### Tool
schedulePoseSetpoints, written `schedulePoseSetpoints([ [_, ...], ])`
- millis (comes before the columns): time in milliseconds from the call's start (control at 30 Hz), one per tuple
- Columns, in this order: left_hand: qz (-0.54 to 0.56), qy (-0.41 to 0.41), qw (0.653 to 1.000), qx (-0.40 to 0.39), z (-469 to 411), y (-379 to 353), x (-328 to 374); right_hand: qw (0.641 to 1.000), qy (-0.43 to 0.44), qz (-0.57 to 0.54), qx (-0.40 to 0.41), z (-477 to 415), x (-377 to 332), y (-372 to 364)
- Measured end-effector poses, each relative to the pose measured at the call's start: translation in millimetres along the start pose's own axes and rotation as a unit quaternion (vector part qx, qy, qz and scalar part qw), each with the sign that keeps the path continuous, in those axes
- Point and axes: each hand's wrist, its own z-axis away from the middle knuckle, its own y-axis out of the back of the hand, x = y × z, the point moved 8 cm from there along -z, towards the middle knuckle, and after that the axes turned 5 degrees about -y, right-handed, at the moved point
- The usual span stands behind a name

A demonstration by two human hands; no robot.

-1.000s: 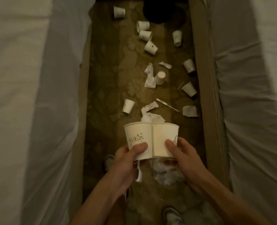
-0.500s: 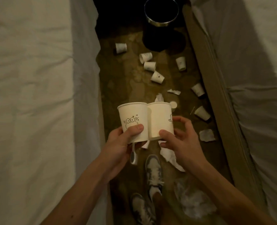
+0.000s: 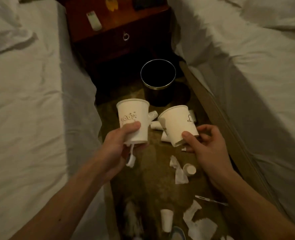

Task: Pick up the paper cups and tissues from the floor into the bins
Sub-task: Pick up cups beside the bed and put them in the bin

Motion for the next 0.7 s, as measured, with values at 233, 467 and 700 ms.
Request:
schedulePoseSetpoints([
  [233,0.081,0.006,0.995,-0.053,-99,-6,56,0.998,0.021,0.030,0.058,-101,-21,-13],
  [467,0.113,0.064,0.991,-0.045,-256,21,65,0.985,0.052,0.120,0.112,-269,-33,-62],
  [700,0.136,0.139,0.980,-0.051,-377,59,73,0.941,0.063,0.306,0.131,-431,-38,-129],
])
